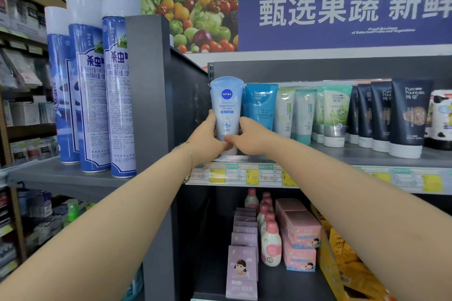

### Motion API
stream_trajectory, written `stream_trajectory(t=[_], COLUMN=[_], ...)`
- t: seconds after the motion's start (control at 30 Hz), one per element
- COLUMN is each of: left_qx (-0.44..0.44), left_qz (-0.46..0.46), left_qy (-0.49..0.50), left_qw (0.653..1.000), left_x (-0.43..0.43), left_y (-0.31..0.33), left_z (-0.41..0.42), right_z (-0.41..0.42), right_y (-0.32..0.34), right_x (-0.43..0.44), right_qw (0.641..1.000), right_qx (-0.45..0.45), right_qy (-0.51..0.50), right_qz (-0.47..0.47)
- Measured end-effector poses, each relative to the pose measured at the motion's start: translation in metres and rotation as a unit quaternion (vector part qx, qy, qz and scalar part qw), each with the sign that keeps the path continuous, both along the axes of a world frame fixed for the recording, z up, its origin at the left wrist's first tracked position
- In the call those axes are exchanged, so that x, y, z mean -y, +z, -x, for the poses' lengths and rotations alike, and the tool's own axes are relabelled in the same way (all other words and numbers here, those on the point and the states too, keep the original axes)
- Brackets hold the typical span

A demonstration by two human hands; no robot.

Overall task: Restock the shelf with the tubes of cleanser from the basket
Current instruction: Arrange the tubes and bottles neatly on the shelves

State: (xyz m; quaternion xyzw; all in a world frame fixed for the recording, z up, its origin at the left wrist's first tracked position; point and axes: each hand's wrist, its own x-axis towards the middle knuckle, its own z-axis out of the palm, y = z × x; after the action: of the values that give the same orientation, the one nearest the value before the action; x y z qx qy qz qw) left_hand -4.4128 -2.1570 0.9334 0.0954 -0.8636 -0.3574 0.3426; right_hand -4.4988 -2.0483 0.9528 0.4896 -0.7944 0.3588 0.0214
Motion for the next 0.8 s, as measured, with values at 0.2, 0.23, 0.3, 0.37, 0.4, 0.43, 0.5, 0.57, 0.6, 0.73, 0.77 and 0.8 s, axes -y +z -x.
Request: stream_trajectory(t=[0.2,0.23,0.3,0.37,0.4,0.43,0.5,0.57,0.6,0.73,0.77,0.8], left_qx=[-0.026,-0.028,-0.041,-0.063,-0.070,-0.070,-0.060,-0.037,-0.022,0.012,0.014,0.017], left_qz=[0.009,0.010,0.023,0.048,0.070,0.097,0.149,0.187,0.211,0.314,0.330,0.342], left_qy=[0.070,0.071,0.068,0.077,0.093,0.119,0.176,0.210,0.222,0.254,0.254,0.252], left_qw=[0.997,0.997,0.997,0.994,0.991,0.986,0.971,0.959,0.952,0.915,0.909,0.905], left_x=[-0.011,-0.014,-0.018,-0.020,-0.021,-0.021,-0.020,-0.022,-0.024,-0.036,-0.041,-0.045], left_y=[0.000,0.001,0.000,-0.002,-0.002,-0.004,-0.005,-0.004,-0.003,0.002,0.003,0.004], left_z=[-0.007,-0.009,-0.012,-0.015,-0.016,-0.017,-0.018,-0.020,-0.021,-0.022,-0.022,-0.021], right_z=[-0.004,-0.004,-0.004,-0.004,-0.004,-0.004,-0.005,-0.009,-0.011,-0.019,-0.021,-0.022], right_y=[0.002,0.002,0.001,0.000,-0.001,-0.001,-0.002,-0.001,-0.001,-0.001,-0.001,-0.001], right_x=[-0.005,-0.007,-0.011,-0.014,-0.017,-0.020,-0.026,-0.034,-0.039,-0.057,-0.061,-0.065], right_qw=[1.000,0.999,0.999,0.998,0.997,0.996,0.993,0.988,0.985,0.969,0.966,0.963], right_qx=[-0.006,-0.014,-0.023,-0.026,-0.033,-0.047,-0.081,-0.116,-0.135,-0.207,-0.219,-0.230], right_qy=[-0.027,-0.035,-0.045,-0.055,-0.062,-0.071,-0.084,-0.097,-0.105,-0.136,-0.140,-0.144], right_qz=[-0.005,-0.006,-0.001,0.012,0.018,0.022,0.023,0.017,0.011,-0.003,-0.005,-0.008])
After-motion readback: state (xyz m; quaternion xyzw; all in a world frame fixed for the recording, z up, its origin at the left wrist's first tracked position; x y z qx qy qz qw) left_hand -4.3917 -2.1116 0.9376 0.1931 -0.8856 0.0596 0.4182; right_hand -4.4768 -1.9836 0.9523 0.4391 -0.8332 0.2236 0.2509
